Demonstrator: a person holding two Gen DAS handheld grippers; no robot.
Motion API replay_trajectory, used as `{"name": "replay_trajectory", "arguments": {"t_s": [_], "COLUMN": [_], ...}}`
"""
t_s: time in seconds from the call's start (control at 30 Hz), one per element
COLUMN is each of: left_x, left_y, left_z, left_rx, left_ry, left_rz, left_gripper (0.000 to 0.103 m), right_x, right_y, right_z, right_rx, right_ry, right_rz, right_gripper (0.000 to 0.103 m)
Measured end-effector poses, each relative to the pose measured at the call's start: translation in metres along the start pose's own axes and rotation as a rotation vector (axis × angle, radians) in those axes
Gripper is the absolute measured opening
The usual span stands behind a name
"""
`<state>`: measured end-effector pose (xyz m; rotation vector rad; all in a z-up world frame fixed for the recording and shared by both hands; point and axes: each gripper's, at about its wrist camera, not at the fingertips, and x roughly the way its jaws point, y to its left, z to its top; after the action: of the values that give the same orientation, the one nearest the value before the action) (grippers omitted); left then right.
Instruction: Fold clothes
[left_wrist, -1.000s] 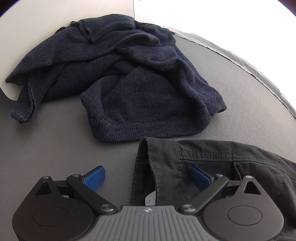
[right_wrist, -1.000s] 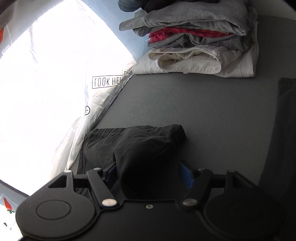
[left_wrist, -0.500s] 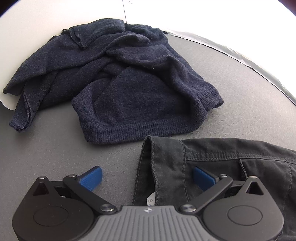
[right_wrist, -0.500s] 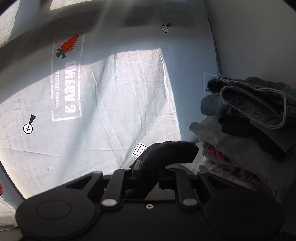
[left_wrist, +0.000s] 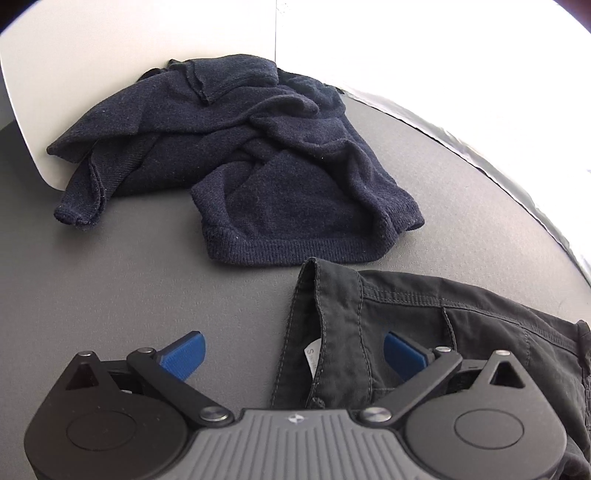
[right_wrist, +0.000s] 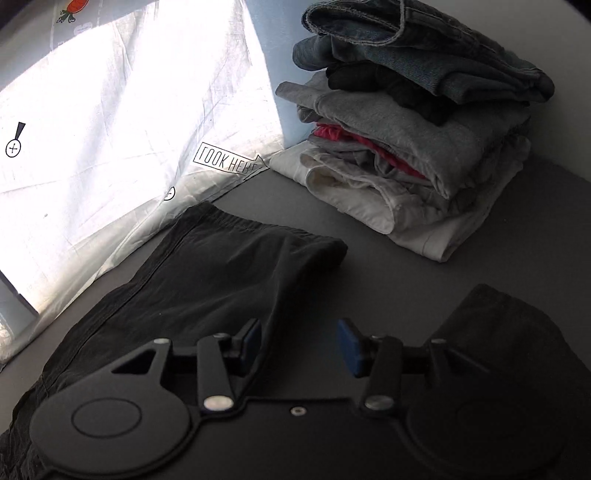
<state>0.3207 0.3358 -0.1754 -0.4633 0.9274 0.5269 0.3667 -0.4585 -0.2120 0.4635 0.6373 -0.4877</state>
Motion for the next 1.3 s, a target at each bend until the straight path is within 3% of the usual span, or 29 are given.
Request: {"name": "replay_trajectory", "arguments": {"t_s": [0.03,0.13,0.37,0.57,0.63,0.8,1.0,1.17,1.23,1.3], "left_x": [-0.006,-0.018,-0.047,-0.070,-0.078,-0.091,-0.097,-0.095,-0.092,-0.090], "left_y": [0.004,0.009,0.021,0.038,0.042,0.058,0.055,0.037,0.036,0.035], "left_z": [-0.007,-0.031,-0.100,-0.139,-0.150,-0.166,-0.182,-0.186,-0.185,-0.184], "left_rx": [-0.010,-0.012,0.006,-0.061,-0.092,-0.290,-0.431,-0.372,-0.380,-0.392], "left_ry": [0.002,0.016,0.062,0.076,0.072,0.083,0.109,0.093,0.083,0.079], "left_rz": [-0.014,-0.033,-0.036,-0.071,-0.077,-0.164,-0.294,-0.244,-0.225,-0.201], "left_gripper": [0.101,0.101,0.101,0.101,0.101,0.101,0.099,0.097,0.093,0.085], "right_x": [-0.012,-0.038,-0.071,-0.089,-0.092,-0.105,-0.119,-0.133,-0.134,-0.131], "right_y": [-0.007,-0.035,-0.094,-0.125,-0.133,-0.163,-0.214,-0.247,-0.259,-0.268], "right_z": [-0.009,-0.037,-0.102,-0.118,-0.115,-0.116,-0.123,-0.120,-0.116,-0.111], "right_rx": [0.014,0.075,0.174,0.246,0.245,0.334,0.539,0.597,0.611,0.601], "right_ry": [0.002,0.042,0.169,0.203,0.213,0.205,0.163,0.114,0.098,0.091], "right_rz": [0.026,0.085,0.063,0.151,0.163,0.193,0.204,0.139,0.094,0.058], "right_gripper": [0.025,0.010,0.007,0.009,0.017,0.023,0.028,0.033,0.043,0.043]}}
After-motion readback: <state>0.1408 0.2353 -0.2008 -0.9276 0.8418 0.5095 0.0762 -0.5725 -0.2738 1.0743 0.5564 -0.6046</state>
